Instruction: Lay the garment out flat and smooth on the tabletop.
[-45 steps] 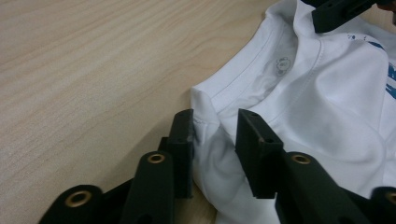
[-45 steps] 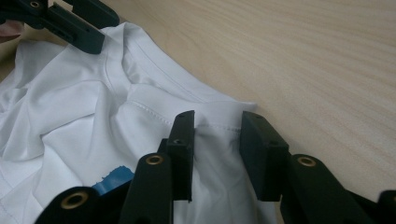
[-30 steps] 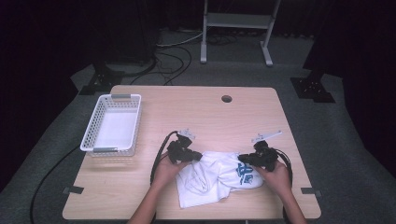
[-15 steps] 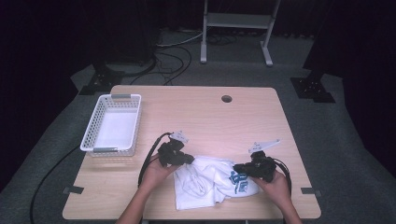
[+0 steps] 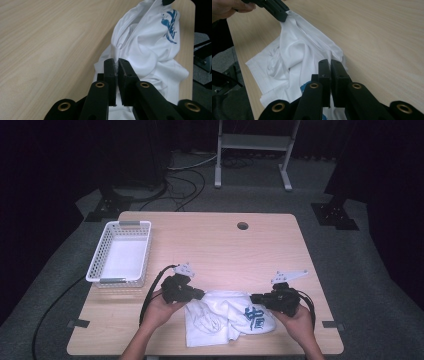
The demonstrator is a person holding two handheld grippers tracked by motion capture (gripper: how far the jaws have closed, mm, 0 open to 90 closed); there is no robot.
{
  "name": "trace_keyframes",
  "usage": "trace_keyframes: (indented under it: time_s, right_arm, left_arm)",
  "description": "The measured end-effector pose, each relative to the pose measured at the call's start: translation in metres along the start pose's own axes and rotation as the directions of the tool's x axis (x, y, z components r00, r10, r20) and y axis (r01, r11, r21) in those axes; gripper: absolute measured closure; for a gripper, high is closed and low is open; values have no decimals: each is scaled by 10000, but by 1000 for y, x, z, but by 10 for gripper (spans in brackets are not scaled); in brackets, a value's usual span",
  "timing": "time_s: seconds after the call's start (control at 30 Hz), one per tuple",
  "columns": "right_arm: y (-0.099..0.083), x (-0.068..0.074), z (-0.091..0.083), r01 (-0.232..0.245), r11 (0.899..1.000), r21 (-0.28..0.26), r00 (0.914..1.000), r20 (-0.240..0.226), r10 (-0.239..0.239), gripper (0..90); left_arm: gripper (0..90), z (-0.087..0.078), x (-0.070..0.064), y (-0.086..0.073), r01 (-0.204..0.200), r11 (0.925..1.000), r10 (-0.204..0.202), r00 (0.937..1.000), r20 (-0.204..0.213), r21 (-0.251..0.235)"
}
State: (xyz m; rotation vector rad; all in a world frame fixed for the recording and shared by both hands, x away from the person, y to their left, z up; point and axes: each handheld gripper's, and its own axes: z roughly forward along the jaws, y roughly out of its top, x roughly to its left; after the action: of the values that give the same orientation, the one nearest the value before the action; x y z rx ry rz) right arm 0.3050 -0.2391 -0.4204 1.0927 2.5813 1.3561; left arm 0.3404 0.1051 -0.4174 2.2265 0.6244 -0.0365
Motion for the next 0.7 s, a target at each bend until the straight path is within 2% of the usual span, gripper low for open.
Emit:
trace_keyframes:
  time_s: [0.37, 0.7]
  right_arm:
    - [13, 0, -17, 8, 9986, -525, 9997, -242, -21, 873]
    - [34, 2, -21, 347, 9971, -676, 9986, -363, -372, 872]
  left_arm:
    - [857, -22, -3, 15, -163, 9973, 179, 9996, 220, -721]
    - [857, -38, 0, 29, -332, 9943, 350, 9993, 165, -1010]
